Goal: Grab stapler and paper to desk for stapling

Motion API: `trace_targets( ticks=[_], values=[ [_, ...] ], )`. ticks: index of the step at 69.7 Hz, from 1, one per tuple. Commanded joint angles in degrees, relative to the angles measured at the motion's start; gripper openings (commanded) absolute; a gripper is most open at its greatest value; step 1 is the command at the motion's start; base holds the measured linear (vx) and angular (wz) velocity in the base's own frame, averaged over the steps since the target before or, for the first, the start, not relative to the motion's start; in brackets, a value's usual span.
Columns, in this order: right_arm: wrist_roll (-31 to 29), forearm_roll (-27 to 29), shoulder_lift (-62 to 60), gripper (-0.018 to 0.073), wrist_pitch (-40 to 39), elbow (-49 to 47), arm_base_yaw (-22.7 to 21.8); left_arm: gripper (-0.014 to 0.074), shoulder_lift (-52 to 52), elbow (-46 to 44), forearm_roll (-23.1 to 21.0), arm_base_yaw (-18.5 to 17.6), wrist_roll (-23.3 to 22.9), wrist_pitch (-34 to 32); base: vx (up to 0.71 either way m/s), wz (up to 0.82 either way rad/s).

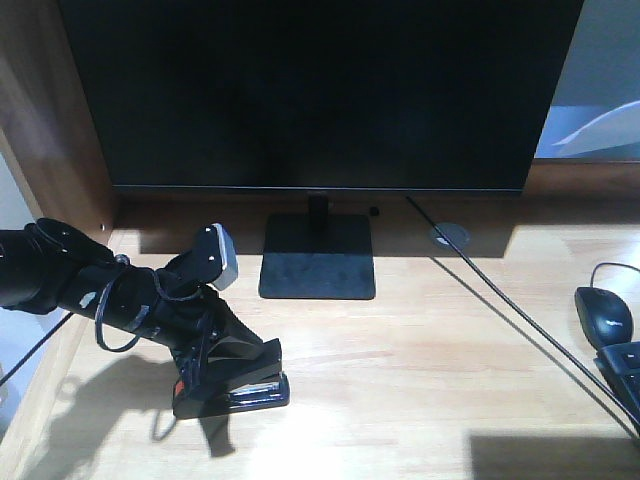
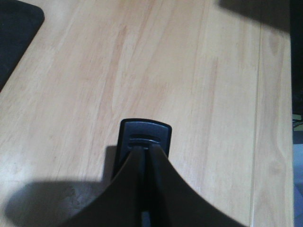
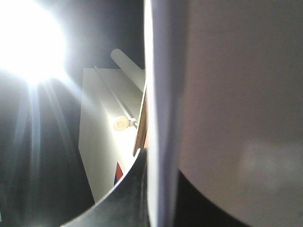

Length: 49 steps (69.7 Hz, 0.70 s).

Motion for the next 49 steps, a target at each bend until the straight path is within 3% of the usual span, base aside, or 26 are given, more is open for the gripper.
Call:
trace_targets(
  ticks=[1,49],
  values=[
    [-0.68,-1.27,0.64,-0.0006,-1.27,-1.83,-0.06,-0.0006,-2.15,-1.33,-2.58,-0.29,0.21,2.06,0.0,0.0],
    [-0.68,-1.27,0.64,-0.0006,-1.47,-1.83,-0.06,-0.0006,-2.15,-1.33,-2.74,-0.29,0.21,2.0,0.0,0.0]
  ],
)
